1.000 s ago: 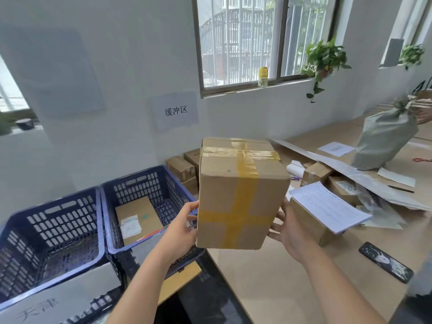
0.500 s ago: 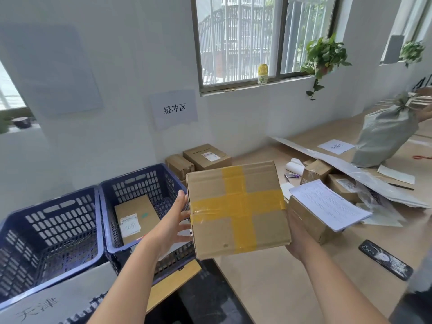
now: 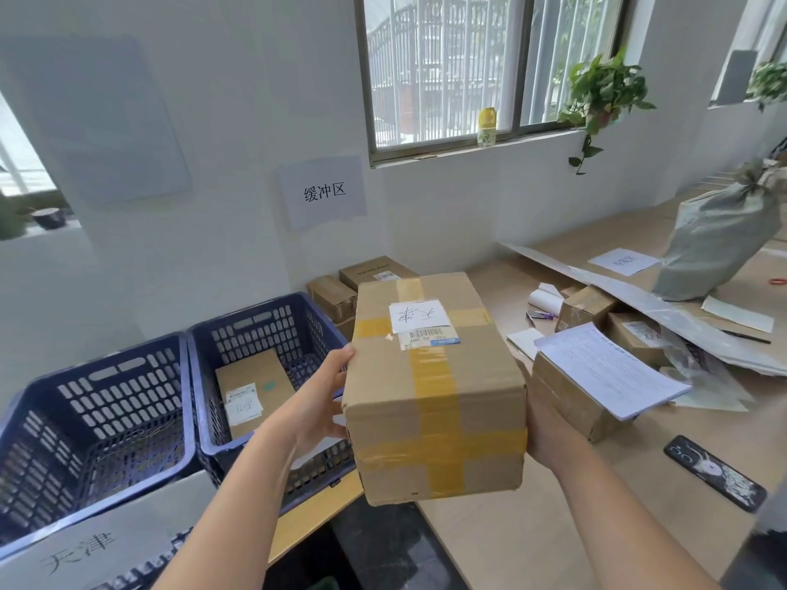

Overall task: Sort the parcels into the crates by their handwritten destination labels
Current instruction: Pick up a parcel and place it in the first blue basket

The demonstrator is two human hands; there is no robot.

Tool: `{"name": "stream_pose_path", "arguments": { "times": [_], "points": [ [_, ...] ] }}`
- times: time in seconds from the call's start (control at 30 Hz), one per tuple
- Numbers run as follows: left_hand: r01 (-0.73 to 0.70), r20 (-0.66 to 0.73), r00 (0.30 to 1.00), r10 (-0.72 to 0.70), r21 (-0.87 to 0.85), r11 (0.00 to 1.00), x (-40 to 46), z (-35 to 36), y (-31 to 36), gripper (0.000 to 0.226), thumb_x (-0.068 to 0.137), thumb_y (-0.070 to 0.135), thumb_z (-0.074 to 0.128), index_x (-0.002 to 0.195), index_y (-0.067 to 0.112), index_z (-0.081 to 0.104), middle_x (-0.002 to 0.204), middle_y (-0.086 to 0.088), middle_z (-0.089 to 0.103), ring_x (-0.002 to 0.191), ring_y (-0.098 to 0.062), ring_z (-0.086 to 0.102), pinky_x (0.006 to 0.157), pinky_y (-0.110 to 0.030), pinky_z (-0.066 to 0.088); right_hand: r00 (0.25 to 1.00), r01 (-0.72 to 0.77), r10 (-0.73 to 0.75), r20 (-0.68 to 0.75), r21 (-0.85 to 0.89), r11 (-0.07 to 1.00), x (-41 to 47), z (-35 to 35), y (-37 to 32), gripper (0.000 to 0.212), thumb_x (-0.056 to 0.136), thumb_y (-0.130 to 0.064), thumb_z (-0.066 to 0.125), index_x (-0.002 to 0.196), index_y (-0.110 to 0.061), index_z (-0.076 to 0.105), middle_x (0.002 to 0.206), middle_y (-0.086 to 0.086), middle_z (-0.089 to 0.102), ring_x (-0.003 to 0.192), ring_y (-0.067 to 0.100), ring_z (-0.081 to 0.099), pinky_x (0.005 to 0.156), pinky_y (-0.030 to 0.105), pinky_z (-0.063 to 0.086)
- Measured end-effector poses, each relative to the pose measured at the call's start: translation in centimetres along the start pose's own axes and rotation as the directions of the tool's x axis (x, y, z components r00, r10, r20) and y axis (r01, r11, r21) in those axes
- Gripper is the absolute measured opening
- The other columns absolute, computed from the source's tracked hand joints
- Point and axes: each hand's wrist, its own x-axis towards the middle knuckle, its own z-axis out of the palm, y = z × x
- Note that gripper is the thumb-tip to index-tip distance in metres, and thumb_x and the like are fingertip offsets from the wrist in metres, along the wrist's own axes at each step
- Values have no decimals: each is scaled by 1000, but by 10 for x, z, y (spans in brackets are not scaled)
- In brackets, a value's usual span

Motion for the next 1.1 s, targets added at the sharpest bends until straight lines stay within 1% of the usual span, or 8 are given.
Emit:
{"name": "stream_pose_path", "arguments": {
  "times": [0.07,0.2,0.33,0.53,0.8,0.93,1.0,1.1],
  "points": [
    [-22,34,999,22,-4,1000,0,1,-2,73,69,67,57,140,53,47,138,1,61,122,-30,61,89,-52,56,999,6,-4,40,-59,998,9,-7,3,54,105,-48,31,81,-35,78,83,-10,77,76,1,72,82,32,49],
    [-75,71,995,76,-13,997,-2,7,0,66,71,55,68,134,59,49,139,-1,60,122,-29,62,100,-55,51,996,21,-11,84,-120,993,18,-7,4,54,102,-60,28,112,-33,73,116,2,74,111,15,68,96,38,48],
    [-141,55,989,139,35,989,-4,12,5,71,82,50,75,144,40,41,131,3,67,111,-19,69,100,-44,52,998,-15,24,64,-137,990,26,-10,12,64,89,-67,43,117,-11,60,96,8,60,99,20,54,89,39,43],
    [-164,126,984,129,329,930,-8,-2,18,73,95,16,66,142,59,32,122,12,70,105,-19,71,91,-41,56,997,-62,62,44,-5,998,38,-20,17,58,88,-71,50,132,-34,56,115,10,73,99,26,70,95,54,53],
    [-281,158,954,255,770,572,-14,11,57,97,87,38,76,145,61,2,117,39,42,95,20,49,77,-6,43,989,-147,148,1,74,986,42,-21,24,50,89,-44,68,130,-17,59,116,10,71,95,33,71,82,57,59],
    [-199,107,970,216,861,468,-7,-1,59,104,81,52,77,148,65,-2,152,14,34,131,-16,45,110,-48,40,989,-145,142,-34,-185,972,46,-27,19,94,65,-63,81,142,-23,47,135,5,62,119,29,62,96,56,53],
    [-192,118,970,212,908,372,-4,-4,61,105,80,53,76,146,67,-4,154,13,31,138,-22,37,113,-57,34,982,-69,-33,-186,-518,853,50,-36,11,123,61,-71,80,157,-31,15,162,-1,30,146,24,34,113,53,37],
    [-210,196,948,251,977,30,-6,1,64,104,80,51,73,149,62,-4,158,15,26,139,-22,29,114,-58,27,940,189,-337,-50,-746,638,52,-41,-4,122,67,-64,80,155,-49,-3,166,-21,-3,152,5,2,119,44,20]
  ]
}}
